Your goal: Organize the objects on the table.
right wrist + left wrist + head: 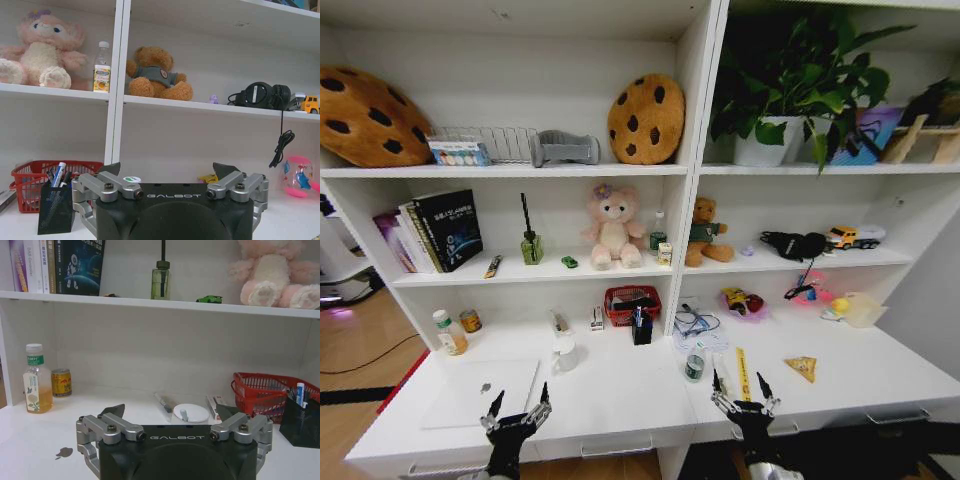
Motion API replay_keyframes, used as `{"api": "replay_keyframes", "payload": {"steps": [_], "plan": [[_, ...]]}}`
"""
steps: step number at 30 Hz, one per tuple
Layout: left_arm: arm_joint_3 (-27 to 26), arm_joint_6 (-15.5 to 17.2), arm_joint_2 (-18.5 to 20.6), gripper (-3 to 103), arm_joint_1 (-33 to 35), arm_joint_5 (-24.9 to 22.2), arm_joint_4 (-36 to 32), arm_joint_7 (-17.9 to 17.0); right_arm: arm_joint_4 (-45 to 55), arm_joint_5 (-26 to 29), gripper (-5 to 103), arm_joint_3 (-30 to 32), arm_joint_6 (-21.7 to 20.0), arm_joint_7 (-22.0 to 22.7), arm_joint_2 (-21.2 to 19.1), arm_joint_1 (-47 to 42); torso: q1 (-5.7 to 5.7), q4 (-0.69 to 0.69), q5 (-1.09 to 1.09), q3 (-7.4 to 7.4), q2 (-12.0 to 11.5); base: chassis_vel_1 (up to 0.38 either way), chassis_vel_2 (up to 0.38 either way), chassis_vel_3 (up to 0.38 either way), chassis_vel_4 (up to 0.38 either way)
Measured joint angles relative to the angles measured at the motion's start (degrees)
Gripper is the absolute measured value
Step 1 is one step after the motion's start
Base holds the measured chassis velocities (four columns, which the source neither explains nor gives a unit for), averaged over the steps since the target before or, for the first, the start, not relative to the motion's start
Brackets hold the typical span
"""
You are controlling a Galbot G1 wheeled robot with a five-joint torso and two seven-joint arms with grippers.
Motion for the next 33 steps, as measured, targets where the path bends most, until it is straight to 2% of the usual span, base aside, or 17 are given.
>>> {"api": "replay_keyframes", "payload": {"steps": [3,4,15,18,21,31,33], "plan": [[0.18,0.0,-0.33,100,-0.1,0.08,0.47,0.0,-0.1,0.47,100,0.0,-0.01,-0.06,-0.62,0.45,0.0,0.0,0.0,0.0,0.0,-0.012,-0.009,0.017,0.016],[0.26,-0.01,-0.51,103,-0.18,0.22,0.78,0.01,-0.17,0.8,100,0.1,-0.05,-0.13,-1.02,0.73,0.0,0.0,0.0,0.0,0.0,-0.055,-0.043,0.052,0.074],[0.32,-0.15,-1.16,96,-0.35,0.65,1.35,0.11,-1.08,1.79,100,-0.05,-0.16,-0.42,-2.46,2.53,0.0,0.0,0.02,0.0,0.0,-0.12,-0.103,0.109,0.115],[0.32,-0.23,-1.24,99,-0.17,1.05,1.62,0.17,-2.14,1.55,100,-0.67,-1.78,-3.93,-3.87,4.23,0.0,-0.01,0.02,0.0,0.0,-0.059,-0.064,0.05,0.068],[0.36,-0.26,-1.29,102,-0.07,1.22,1.8,0.18,-2.72,1.57,100,-1.1,-2.05,-4.69,-4.31,4.97,0.0,0.0,0.01,0.0,0.0,-0.011,-0.017,-0.002,0.003],[0.72,-0.48,-1.54,100,0.81,2.54,3.44,0.37,-7.95,8.32,100,-4.55,-6.33,-6.36,-8.31,13.57,0.0,0.01,0.01,0.01,0.0,0.016,0.027,-0.014,-0.013],[0.71,-0.56,-2.06,101,1.04,2.73,3.9,0.41,-9.74,11.61,100,-5.63,-8.06,-6.75,-10.54,16.54,0.0,0.01,0.01,0.01,-0.01,0.0,0.0,0.0,0.0]]}}
